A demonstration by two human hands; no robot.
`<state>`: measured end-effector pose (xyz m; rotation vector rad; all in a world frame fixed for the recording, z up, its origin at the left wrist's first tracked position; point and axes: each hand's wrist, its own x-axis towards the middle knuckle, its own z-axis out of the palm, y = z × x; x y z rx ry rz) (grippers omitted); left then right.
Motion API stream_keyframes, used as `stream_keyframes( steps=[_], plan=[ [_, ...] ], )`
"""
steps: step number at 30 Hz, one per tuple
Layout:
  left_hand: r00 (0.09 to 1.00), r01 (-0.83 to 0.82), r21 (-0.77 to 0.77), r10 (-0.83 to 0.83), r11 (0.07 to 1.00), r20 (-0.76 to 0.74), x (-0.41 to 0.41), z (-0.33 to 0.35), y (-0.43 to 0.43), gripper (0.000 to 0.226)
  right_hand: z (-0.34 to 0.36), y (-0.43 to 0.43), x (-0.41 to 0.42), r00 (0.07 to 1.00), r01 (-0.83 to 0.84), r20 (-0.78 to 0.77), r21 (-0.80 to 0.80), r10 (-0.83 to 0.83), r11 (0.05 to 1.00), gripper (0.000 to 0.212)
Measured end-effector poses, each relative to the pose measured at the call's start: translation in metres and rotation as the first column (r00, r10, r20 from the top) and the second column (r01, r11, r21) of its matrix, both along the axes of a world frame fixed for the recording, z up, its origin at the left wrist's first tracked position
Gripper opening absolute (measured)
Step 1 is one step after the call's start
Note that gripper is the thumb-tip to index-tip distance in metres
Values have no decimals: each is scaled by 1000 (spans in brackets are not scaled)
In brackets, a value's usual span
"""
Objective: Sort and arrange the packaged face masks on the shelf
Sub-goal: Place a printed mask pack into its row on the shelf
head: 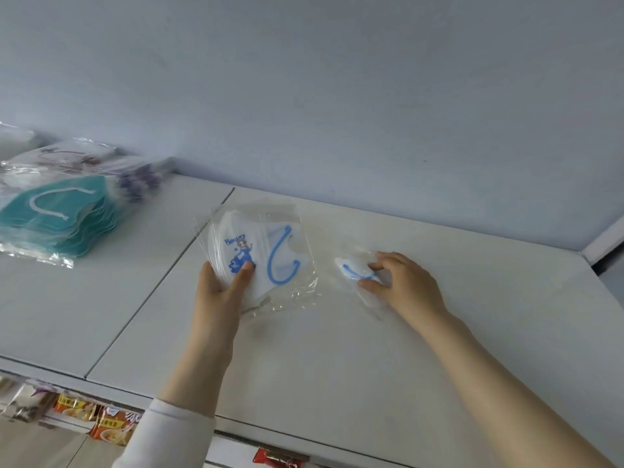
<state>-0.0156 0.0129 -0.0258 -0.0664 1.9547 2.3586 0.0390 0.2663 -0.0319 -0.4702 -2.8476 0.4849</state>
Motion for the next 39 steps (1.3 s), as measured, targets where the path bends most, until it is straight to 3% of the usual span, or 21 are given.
stream_keyframes(
  steps=[2, 4, 5, 6, 7, 8, 9, 11, 14, 18, 20, 23, 24, 25, 27, 29, 30, 34, 39],
  plan=[
    [1000, 15, 2, -15, 1000, -15, 6, 2, 1, 27, -5, 5, 8, 998, 23, -52, -78, -27, 997, 35],
    [999, 22, 14, -21, 1000, -39, 12, 4, 2, 31, 3, 5, 19, 977, 61, -173, -316, -121, 947, 19],
    [999, 25, 28, -24, 999, -45, 15, 5, 3, 32, 7, 7, 26, 958, 63, -218, -475, -187, 878, 21],
    [999, 31, 40, -29, 999, -45, 18, 6, 5, 32, 13, 8, 33, 936, 44, -227, -683, -270, 730, 26],
    [998, 39, 48, -37, 998, -45, 21, 7, 7, 31, 18, 7, 39, 926, -21, -195, -882, -323, 471, 28],
    [998, 48, 52, -46, 997, -46, 24, 8, 9, 30, 21, 7, 45, 941, -73, -124, -983, -316, 168, 28],
    [997, 60, 52, -57, 997, -52, 27, 9, 12, 29, 23, 7, 51, 958, -87, -68, -995, -277, -57, 30],
    [995, 81, 44, -78, 996, -60, 32, 7, 17, 28, 22, 8, 60, 982, -22, 16, -980, -189, -198, 32],
    [994, 96, 30, -94, 995, -60, 37, 5, 21, 28, 26, 16, 66, 971, 80, 126, -972, -205, -222, 36],
    [992, 113, 17, -112, 993, -60, 36, 3, 25, 28, 30, 31, 70, 951, 114, 181, -959, -250, -259, 66],
    [992, 115, 11, -114, 993, -61, 36, 1, 27, 26, 31, 26, 69, 941, 153, 188, -978, -282, -143, 54],
    [994, 94, -13, -95, 995, -48, 37, -3, 31, 25, 29, 16, 64, 922, 160, 90, -974, -376, 159, 9],
    [996, 80, -19, -81, 997, -49, 37, -4, 32, 24, 29, 15, 62, 893, 115, 14, -973, -449, 200, 11],
    [996, 63, -26, -64, 998, -54, 38, -4, 35, 21, 30, 14, 62, 849, 43, -55, -984, -525, 172, 15],
    [997, 37, -32, -39, 999, -66, 41, -4, 42, 18, 39, 9, 65, 774, -167, -122, -986, -622, -15, 15],
    [995, 39, -14, -40, 999, -92, 48, -1, 54, 16, 46, -7, 69, 782, -275, -114, -946, -613, -175, 14],
    [992, 50, 0, -49, 999, -114, 53, 1, 61, 16, 46, -19, 70, 800, -258, -91, -945, -593, -203, 14],
    [974, 111, 114, -85, 987, -210, 77, 8, 81, 17, 37, -61, 66, 792, -172, -42, -972, -609, -157, 19],
    [941, 175, 108, -134, 979, -311, 86, 9, 87, 27, 26, -83, 75, 784, -116, -155, -988, -601, 103, 14]
  ],
)
